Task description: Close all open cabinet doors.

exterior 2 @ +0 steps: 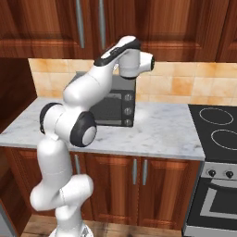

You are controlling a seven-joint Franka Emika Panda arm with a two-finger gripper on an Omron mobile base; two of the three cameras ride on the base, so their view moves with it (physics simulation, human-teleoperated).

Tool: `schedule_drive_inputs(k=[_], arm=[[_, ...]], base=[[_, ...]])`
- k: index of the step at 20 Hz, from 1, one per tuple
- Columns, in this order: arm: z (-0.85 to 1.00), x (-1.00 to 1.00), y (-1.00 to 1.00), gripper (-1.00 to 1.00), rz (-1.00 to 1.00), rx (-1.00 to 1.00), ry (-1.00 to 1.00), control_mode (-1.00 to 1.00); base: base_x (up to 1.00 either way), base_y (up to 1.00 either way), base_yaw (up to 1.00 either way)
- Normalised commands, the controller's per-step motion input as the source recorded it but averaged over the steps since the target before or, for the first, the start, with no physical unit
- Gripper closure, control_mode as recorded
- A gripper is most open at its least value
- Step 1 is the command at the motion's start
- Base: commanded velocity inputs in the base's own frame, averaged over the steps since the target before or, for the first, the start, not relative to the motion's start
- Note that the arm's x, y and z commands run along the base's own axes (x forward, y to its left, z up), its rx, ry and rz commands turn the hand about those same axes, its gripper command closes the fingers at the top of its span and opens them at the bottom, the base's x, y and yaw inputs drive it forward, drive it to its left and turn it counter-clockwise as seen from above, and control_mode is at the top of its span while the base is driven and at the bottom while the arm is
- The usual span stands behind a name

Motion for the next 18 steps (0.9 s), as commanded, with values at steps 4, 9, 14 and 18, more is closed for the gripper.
schedule_drive_inputs(k=[4,9,14,18], arm=[[-0.06,0.62,0.37,-1.0,0.08,0.0,0.0,-1.0],[-0.2,0.45,0.41,-1.0,0.07,0.0,0.0,-1.0],[-0.36,-0.27,0.59,-1.0,0.03,-0.08,-0.02,-1.0],[-0.31,-0.89,0.86,-1.0,0.0,-0.14,-0.08,-1.0]], base=[[0.0,0.0,0.0],[0.0,0.0,0.0],[0.0,0.0,0.0],[0.0,0.0,0.0]])
